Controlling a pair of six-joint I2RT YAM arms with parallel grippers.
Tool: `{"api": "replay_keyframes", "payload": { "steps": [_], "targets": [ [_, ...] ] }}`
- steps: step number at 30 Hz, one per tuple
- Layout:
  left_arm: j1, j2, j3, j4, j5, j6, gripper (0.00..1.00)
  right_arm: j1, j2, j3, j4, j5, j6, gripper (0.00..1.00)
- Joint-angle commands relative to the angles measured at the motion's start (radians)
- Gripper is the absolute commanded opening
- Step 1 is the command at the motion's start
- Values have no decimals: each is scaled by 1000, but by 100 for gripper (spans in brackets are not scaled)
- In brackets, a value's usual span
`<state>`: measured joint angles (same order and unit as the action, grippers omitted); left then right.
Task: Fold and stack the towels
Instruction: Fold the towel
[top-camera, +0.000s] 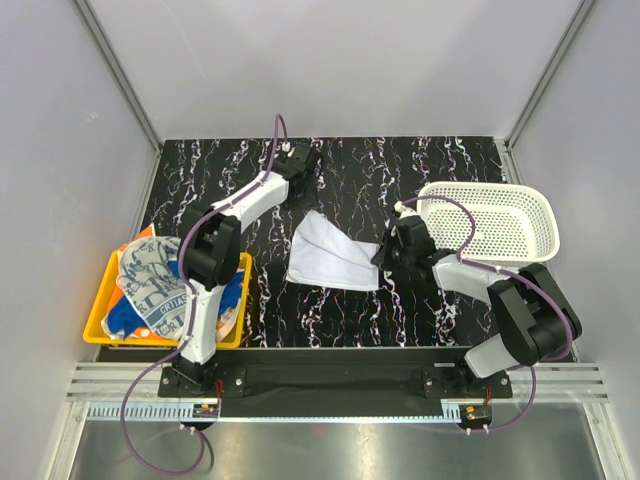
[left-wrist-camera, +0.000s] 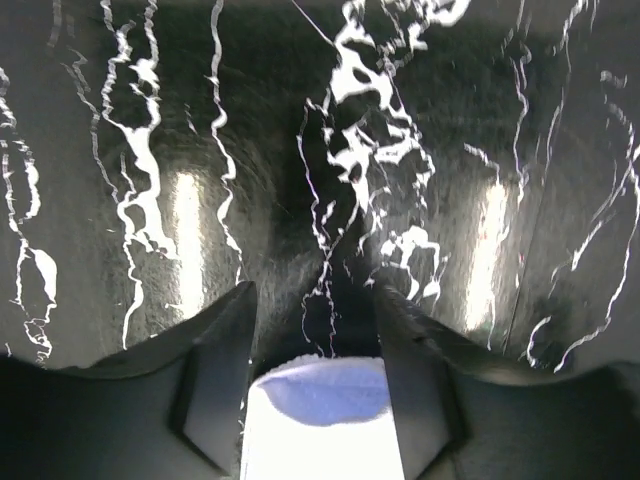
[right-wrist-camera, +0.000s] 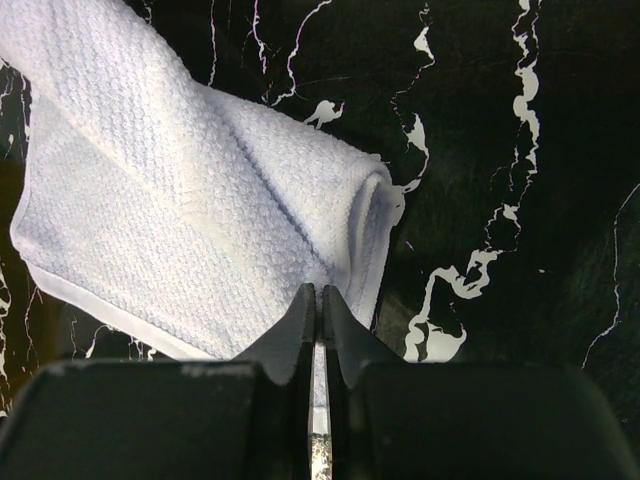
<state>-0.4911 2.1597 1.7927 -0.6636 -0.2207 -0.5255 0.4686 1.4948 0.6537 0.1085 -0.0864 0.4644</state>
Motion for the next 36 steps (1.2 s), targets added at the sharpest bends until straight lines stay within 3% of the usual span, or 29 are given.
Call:
{"api": "replay_keyframes", "payload": {
  "steps": [1,5,10,17,27,29,34,36],
  "targets": [
    [-7,-44,7,19,56,68,52,13,16,20,46,34,-7,0],
    [-12,-98,-81,58,127,85,43,15,15,20,46,40,-7,0],
    [-12,-224,-266,133,155,81,40,15,5,23,34,42,-10,0],
    [-10,-391,-473,206,158,53,39,15,-1,26,26,47,-3,0],
    [-12,-570,-636,214,138,-5,40,13,-15,27,10,50,-6,0],
    [-12,-603,-656,228,141,-19,43,15,-22,26,7,54,-7,0],
    [-12,-640,-633,268,130,-34,62,15,-21,27,5,57,-9,0],
    [-17,-608,-581,277,129,-31,63,15,-10,29,8,60,-9,0]
  ]
}}
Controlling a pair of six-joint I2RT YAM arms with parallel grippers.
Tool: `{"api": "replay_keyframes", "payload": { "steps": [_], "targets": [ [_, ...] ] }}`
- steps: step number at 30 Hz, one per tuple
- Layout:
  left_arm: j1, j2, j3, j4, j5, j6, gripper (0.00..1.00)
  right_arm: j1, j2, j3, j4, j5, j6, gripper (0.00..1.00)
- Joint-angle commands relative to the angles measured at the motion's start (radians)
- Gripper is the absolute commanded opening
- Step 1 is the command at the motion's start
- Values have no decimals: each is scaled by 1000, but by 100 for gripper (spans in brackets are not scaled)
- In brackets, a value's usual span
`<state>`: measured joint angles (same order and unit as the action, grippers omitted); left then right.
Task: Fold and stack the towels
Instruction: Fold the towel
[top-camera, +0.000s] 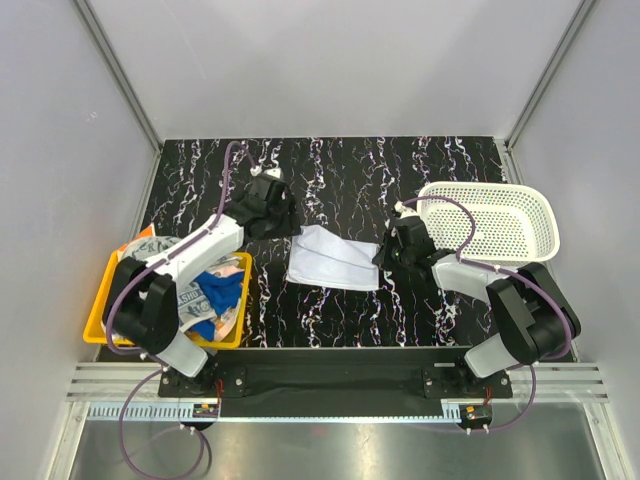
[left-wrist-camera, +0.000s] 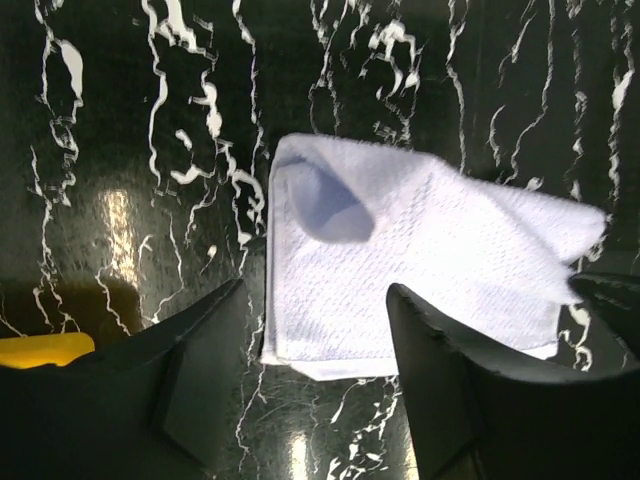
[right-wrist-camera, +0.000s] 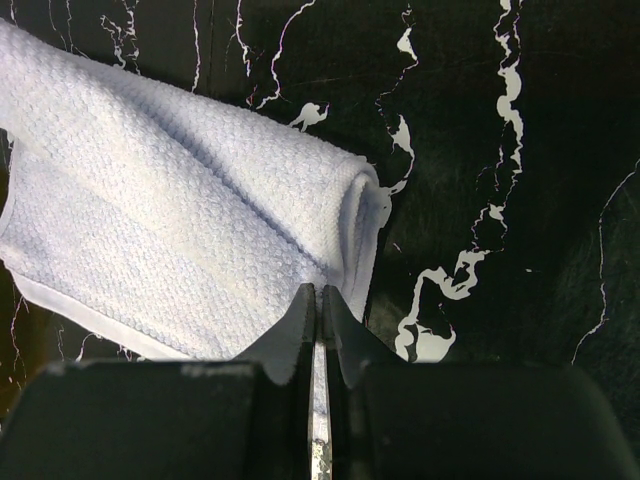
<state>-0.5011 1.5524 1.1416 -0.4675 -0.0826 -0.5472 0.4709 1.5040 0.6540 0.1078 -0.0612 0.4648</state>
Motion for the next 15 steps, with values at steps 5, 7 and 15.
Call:
{"api": "replay_keyframes", "payload": {
  "steps": [5,7,15],
  "targets": [
    [-39,271,415,-40,-75,59,65,12,5,35,20,34,-3,0],
    [-62,360,524,-88,-110,93,64,12,15,36,20,34,-5,0],
    [-93,574,641,-169,-100,125,51,12,32,44,24,34,-6,0]
  ]
}}
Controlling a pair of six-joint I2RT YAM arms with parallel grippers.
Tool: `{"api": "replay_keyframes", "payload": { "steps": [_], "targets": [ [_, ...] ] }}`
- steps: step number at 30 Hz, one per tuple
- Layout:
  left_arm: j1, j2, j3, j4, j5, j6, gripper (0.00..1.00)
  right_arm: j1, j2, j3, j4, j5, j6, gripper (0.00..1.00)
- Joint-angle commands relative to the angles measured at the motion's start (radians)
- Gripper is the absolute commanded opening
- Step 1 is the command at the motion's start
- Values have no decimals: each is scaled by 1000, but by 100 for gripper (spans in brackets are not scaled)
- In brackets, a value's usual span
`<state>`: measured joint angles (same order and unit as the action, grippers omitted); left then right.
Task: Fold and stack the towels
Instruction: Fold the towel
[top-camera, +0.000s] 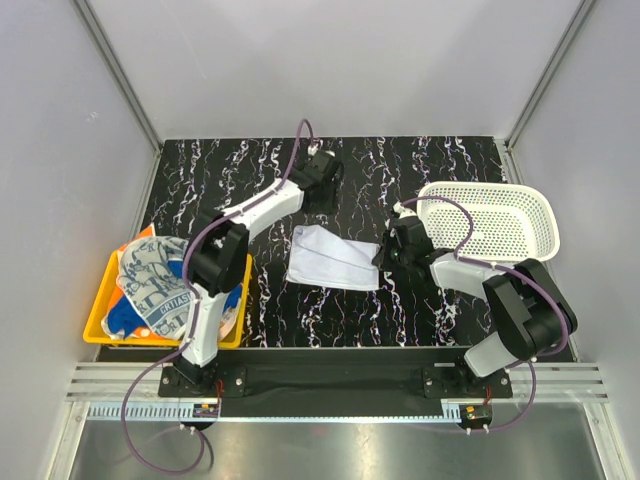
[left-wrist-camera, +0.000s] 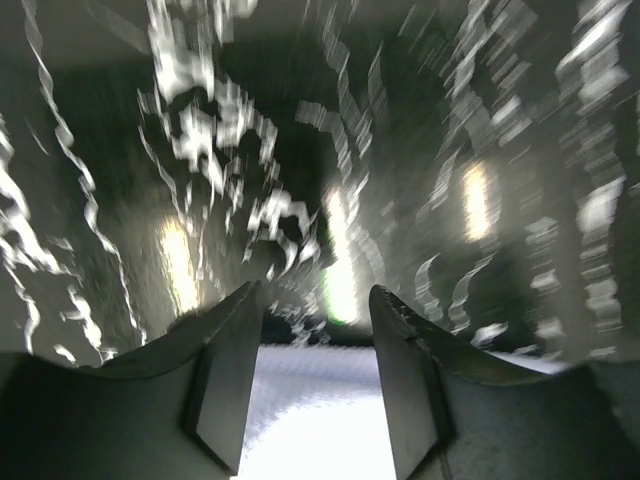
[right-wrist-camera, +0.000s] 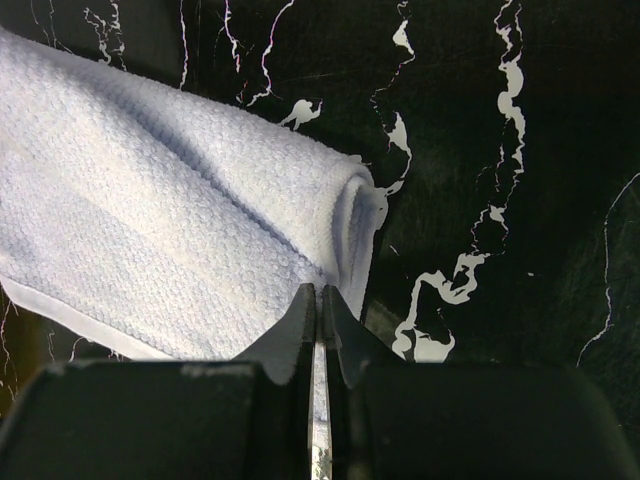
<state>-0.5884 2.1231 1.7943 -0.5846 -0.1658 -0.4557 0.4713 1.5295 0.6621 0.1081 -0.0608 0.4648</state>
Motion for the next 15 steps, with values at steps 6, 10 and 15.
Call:
{"api": "replay_keyframes", "payload": {
  "steps": [6,10,15],
  "targets": [
    [-28,-106,-199,34,6,23,42,12,9,34,22,35,-8,0],
    [-30,-205,-367,103,-4,0,41,13,14,33,25,32,-5,0],
    [-30,-296,-470,134,-24,0,41,12,18,34,27,32,-3,0]
  ]
}}
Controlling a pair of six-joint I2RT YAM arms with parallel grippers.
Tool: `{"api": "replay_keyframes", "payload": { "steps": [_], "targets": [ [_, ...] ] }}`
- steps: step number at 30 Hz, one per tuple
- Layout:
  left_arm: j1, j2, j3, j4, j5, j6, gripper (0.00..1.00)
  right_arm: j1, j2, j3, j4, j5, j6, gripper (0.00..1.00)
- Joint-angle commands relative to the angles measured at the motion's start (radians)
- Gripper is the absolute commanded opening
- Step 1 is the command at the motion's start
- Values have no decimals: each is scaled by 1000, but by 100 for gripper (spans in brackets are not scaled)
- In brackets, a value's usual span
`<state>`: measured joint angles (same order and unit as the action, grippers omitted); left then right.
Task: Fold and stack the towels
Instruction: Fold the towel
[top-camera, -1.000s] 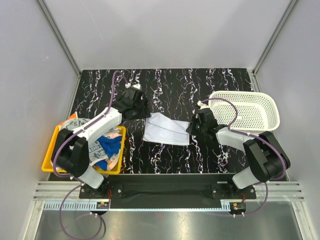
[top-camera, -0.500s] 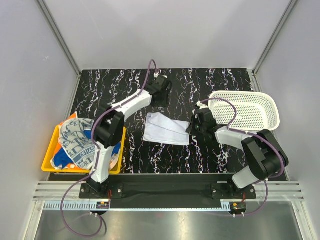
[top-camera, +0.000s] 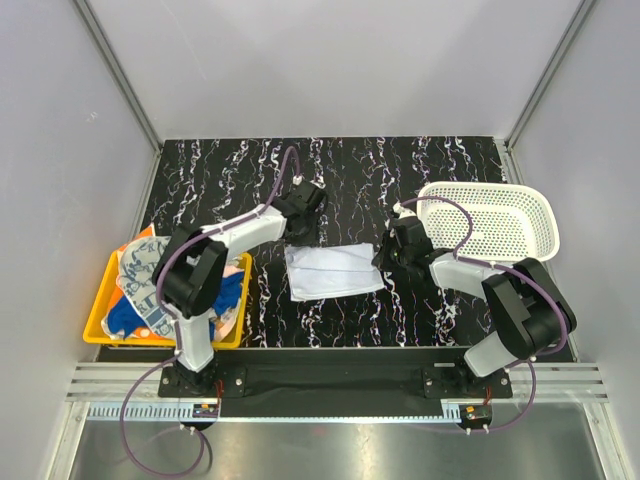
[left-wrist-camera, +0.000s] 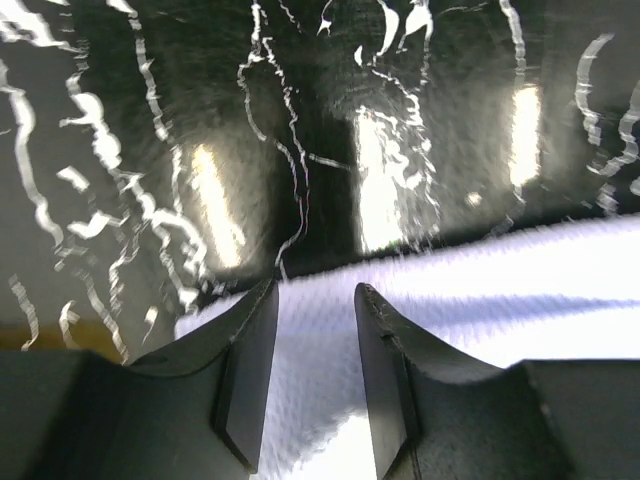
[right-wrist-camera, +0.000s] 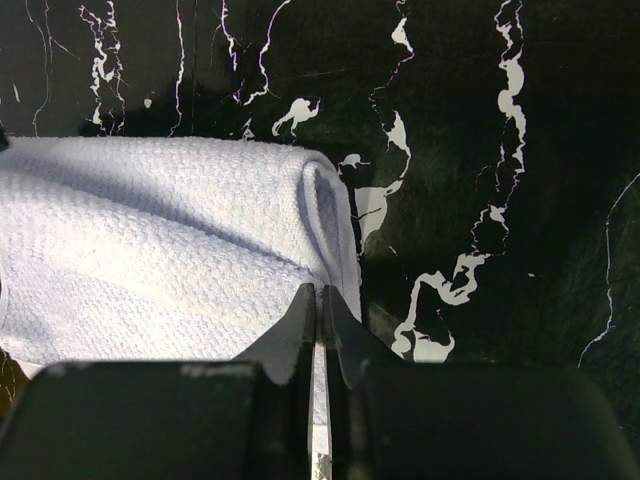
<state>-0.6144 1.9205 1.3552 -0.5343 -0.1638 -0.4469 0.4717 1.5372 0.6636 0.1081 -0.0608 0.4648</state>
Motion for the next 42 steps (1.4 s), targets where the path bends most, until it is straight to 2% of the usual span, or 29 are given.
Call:
{"api": "replay_keyframes", "payload": {
  "steps": [1,5,10,18,24,31,34,42],
  "targets": [
    [-2,-106,-45,95,-37,-7,41,13,12,33,27,32,-2,0],
    [-2,-172,-114,128,-28,2,43,13,12,31,27,32,0,0],
    [-8,-184,-151,148,56,16,43,12,17,33,25,30,0,0],
    [-19,-193,-208,180,109,10,43,13,23,33,28,27,5,0],
    [-36,-247,-277,169,107,23,43,13,17,37,22,26,6,0],
    [-56,-284,-386,192,40,30,43,13,-11,37,13,30,12,0],
    [-58,-295,-415,207,37,31,43,12,-34,31,7,32,14,6],
    [-65,-293,-421,209,8,51,44,12,-173,42,-80,39,23,39]
  ]
}}
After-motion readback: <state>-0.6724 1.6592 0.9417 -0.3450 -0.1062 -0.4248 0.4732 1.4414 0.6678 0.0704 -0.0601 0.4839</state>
